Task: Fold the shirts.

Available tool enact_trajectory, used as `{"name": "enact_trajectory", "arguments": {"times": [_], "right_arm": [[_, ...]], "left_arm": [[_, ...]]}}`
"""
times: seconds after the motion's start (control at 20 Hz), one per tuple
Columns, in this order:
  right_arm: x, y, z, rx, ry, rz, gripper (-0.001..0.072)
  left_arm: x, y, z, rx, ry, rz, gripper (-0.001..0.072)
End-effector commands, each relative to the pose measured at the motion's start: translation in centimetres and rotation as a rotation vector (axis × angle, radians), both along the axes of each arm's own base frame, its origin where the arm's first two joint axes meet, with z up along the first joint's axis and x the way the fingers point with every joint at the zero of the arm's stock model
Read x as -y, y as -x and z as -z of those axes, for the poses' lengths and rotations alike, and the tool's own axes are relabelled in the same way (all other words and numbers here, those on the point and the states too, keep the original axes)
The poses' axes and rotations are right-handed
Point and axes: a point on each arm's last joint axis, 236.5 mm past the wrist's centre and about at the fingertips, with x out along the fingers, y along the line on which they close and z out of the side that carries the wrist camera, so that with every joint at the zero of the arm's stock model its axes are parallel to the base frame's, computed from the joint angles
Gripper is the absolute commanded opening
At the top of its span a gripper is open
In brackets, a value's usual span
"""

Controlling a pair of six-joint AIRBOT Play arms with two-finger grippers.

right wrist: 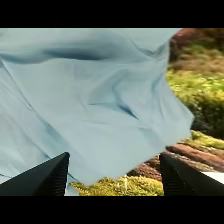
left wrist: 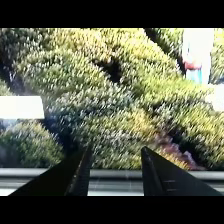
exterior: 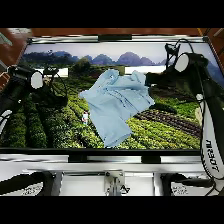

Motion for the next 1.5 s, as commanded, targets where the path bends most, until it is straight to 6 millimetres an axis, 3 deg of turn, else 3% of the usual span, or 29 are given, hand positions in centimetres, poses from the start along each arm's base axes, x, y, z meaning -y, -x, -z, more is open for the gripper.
{"name": "enact_trajectory", "arguments": {"times": [0.0, 0.25, 0.35, 0.5, 0.65, 0.8, 0.85, 1.0, 1.15, 1.2, 1.25, 1.3, 1.35, 1.45], "right_arm": [[-1.9, -0.4, 2.5, -0.032, -0.008, -0.034, 0.0681], [-2.3, -0.4, 4.5, -0.077, -0.018, -0.032, 0.0681], [-2.7, -0.4, 4.8, -0.089, -0.034, -0.032, 0.0681], [-3.0, -0.3, 4.8, -0.095, -0.049, -0.032, 0.0681], [-3.0, -0.2, 4.9, -0.100, -0.048, -0.033, 0.0680], [-3.0, -0.1, 4.9, -0.101, -0.049, -0.033, 0.0680], [-3.0, -0.2, 4.9, -0.100, -0.050, -0.033, 0.0680], [-3.1, -0.1, 4.9, -0.101, -0.052, -0.032, 0.0679], [-3.2, -0.1, 4.8, -0.102, -0.057, -0.032, 0.0679], [-3.2, -0.1, 4.8, -0.102, -0.057, -0.033, 0.0680], [-3.2, -0.1, 4.8, -0.102, -0.056, -0.033, 0.0680], [-3.2, 0.0, 4.8, -0.106, -0.055, -0.035, 0.0680], [-3.1, 0.2, 4.8, -0.111, -0.054, -0.036, 0.0680], [-3.0, 0.7, 4.3, -0.118, -0.050, -0.044, 0.0680]], "left_arm": [[2.3, -2.7, -0.5, 0.115, 0.093, 0.016, 0.0419], [4.1, -7.6, -1.3, 0.305, 0.169, 0.013, 0.0421], [4.7, -9.2, 0.5, 0.314, 0.198, -0.054, 0.0441], [5.0, -10.2, 4.8, 0.254, 0.185, -0.070, 0.0620], [4.6, -10.3, 8.5, 0.183, 0.171, -0.093, 0.0629], [3.7, -12.5, 9.7, 0.224, 0.242, -0.209, 0.0635], [3.9, -13.3, 9.8, 0.239, 0.304, -0.256, 0.0675], [5.6, -15.1, 11.0, 0.233, 0.495, -0.352, 0.0698], [7.8, -14.9, 13.2, 0.175, 0.580, -0.357, 0.0696], [8.1, -14.8, 13.6, 0.162, 0.593, -0.363, 0.0682], [8.1, -14.8, 13.8, 0.160, 0.592, -0.365, 0.0614], [7.8, -15.0, 13.5, 0.166, 0.594, -0.369, 0.0268], [7.4, -15.2, 12.9, 0.177, 0.595, -0.363, 0.0071], [6.5, -15.5, 10.5, 0.206, 0.581, -0.272, 0.0057]]}}
